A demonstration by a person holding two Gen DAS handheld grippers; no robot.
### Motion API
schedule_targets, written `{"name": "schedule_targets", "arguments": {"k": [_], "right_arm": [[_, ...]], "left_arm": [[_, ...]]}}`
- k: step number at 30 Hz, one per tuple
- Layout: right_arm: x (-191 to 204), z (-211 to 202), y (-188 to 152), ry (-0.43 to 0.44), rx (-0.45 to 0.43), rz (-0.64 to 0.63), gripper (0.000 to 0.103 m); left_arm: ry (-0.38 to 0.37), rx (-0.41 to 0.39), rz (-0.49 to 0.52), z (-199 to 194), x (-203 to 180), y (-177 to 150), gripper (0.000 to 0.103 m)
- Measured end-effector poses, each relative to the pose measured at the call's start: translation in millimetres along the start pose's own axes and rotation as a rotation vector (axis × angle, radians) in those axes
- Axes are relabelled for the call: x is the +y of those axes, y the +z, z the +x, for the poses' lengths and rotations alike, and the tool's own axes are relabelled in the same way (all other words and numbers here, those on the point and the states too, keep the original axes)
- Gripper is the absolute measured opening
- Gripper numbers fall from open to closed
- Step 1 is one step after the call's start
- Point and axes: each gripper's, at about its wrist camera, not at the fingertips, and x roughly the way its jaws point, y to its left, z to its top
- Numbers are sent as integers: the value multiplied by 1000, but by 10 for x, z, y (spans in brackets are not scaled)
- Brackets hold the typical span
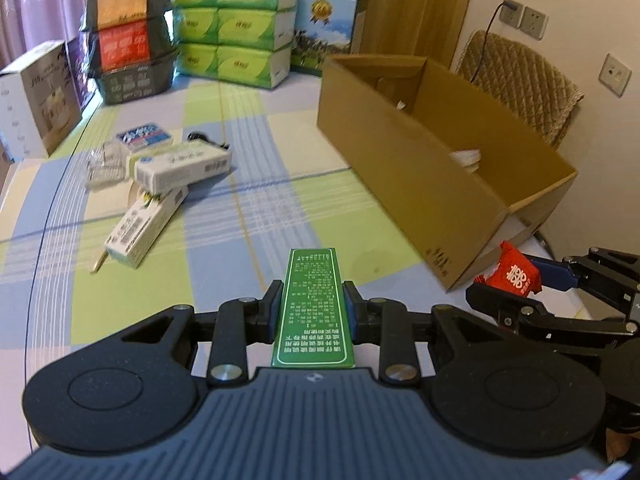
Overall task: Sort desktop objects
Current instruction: 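Carry the green box and red candy packet with both tools over the cardboard box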
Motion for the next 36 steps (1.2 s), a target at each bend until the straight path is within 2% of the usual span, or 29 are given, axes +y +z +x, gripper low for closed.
{"name": "schedule_targets", "arguments": {"k": [8,18,27,36], "right_arm": [[-404,-320,226,-59,-72,47,39],[-1120,-454,463,-131,-113,98,39],[-1644,-263,595,-158,-82,134,39],[-1807,52,644,-145,-46,134,39]], "left_arm": [[-42,-49,40,-169,-410,322,25],[-100,-114,86,-230,-1055,855,25],[-139,-120,110,43,-1502,1217,25],[-147,-88,101,418,-1587,1344,25]]}}
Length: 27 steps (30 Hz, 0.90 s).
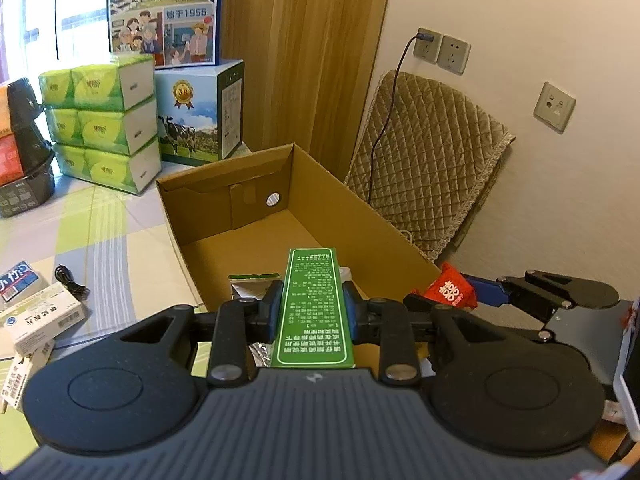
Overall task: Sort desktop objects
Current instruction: 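Carry the green box and red candy packet with both tools over the cardboard box, then open both tools to drop the green box and candy into the box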
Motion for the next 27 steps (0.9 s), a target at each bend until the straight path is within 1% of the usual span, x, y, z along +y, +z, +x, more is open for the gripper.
{"name": "schedule_targets", "arguments": {"k": [4,5,7,13,21,22,24,27], "right_arm": [[-34,119,12,-2,11,-1,39],[-44,148,12,-4,15,-2,39],[-54,202,12,-9,22,-5,39],[-80,270,5,-6,28,10,39],[-5,326,52,26,28,31,40],[0,330,73,35,22,40,41],[-13,318,109,67,1,71,60],[-41,273,144,67,-19,94,62]], "left_arm": [[11,6,-7,150,34,24,25],[21,6,-9,183,44,31,27],[19,2,-20,219,88,46,33],[46,-8,-65,175,317,38,33],[75,-13,-106,62,527,-78,33],[77,-14,-113,48,548,-89,33],[81,-18,-127,11,594,-113,35],[92,-24,-140,-56,668,-148,40]]}}
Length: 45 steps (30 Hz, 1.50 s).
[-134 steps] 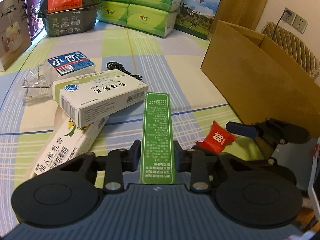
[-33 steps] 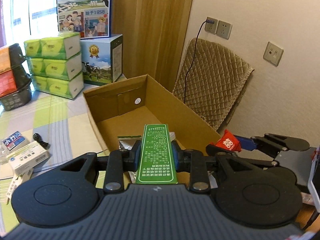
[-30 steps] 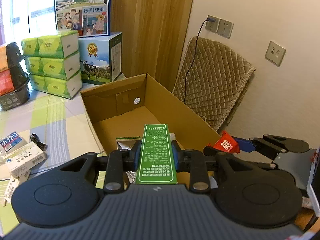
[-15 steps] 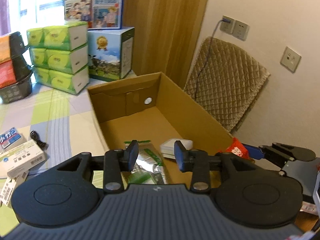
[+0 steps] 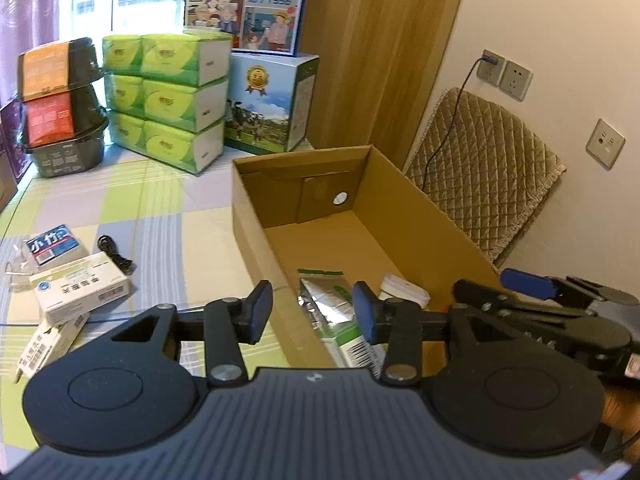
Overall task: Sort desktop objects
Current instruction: 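Open both tools to drop the green box and candy into the box, then move both tools back toward the white medicine boxes and spoon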
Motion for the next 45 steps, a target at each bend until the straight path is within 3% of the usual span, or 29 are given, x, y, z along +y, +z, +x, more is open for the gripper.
{"name": "schedule_targets", "arguments": {"k": [3,5,12,16,24,32,45], "right_arm": [[-33,-51,5,-13,-1,17,62],[-55,-99,-11,-15,2,24,62],[-2,-368,-91,-12,-9,38,62],[109,-530,-121,7,-21,51,63],[510,-856,-247,74,-37,53,81],[1008,-979,-451,168,0,6,95],[1606,-1068,-610,276,11,-64,101]], "left_arm": [[13,-3,-10,-70,85,-42,46],[21,-4,-22,-127,149,-87,58],[52,7,-58,-338,352,-276,69],[65,6,-78,-520,449,-395,84],[120,-2,-90,-931,646,-686,98],[197,12,-142,-1297,1057,-952,101],[315,-12,-167,-1952,1499,-1139,101]]}}
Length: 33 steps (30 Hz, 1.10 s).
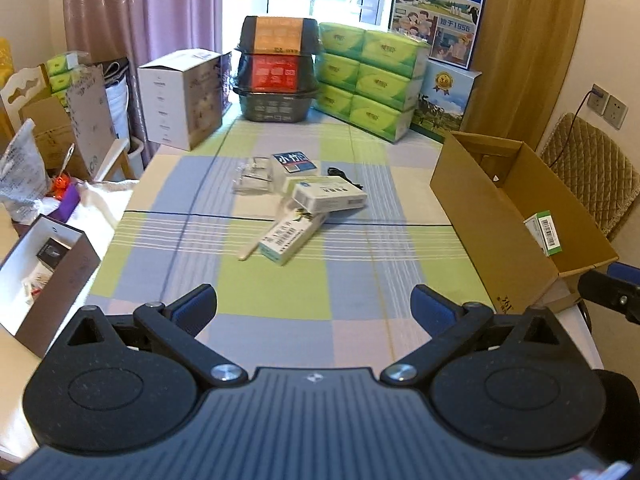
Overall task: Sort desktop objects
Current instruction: 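Move both tools back toward the white medicine boxes and spoon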
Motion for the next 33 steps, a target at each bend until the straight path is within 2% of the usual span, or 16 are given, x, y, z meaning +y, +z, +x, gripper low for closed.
{"name": "schedule_targets", "arguments": {"k": [8,14,25,29,31,33], "right_arm": [[216,52,-66,54,19,-6,101],[432,244,-131,75,55,-48,101],[677,1253,-147,60,128,-87,101],[699,1715,-155,45,158,-82,100],[702,1947,-164,37,171,-67,98],[697,2163,-164,35,192,-52,89]], "left_arm": [[62,-9,12,-220,251,12,101],[55,-1,-14,-46,485,56,101],[87,-9,-20,928,993,216,101],[83,16,-3,1345,1129,249,100],[78,28,13,1536,1169,256,98],[56,42,25,1726,1225,261,94]]}}
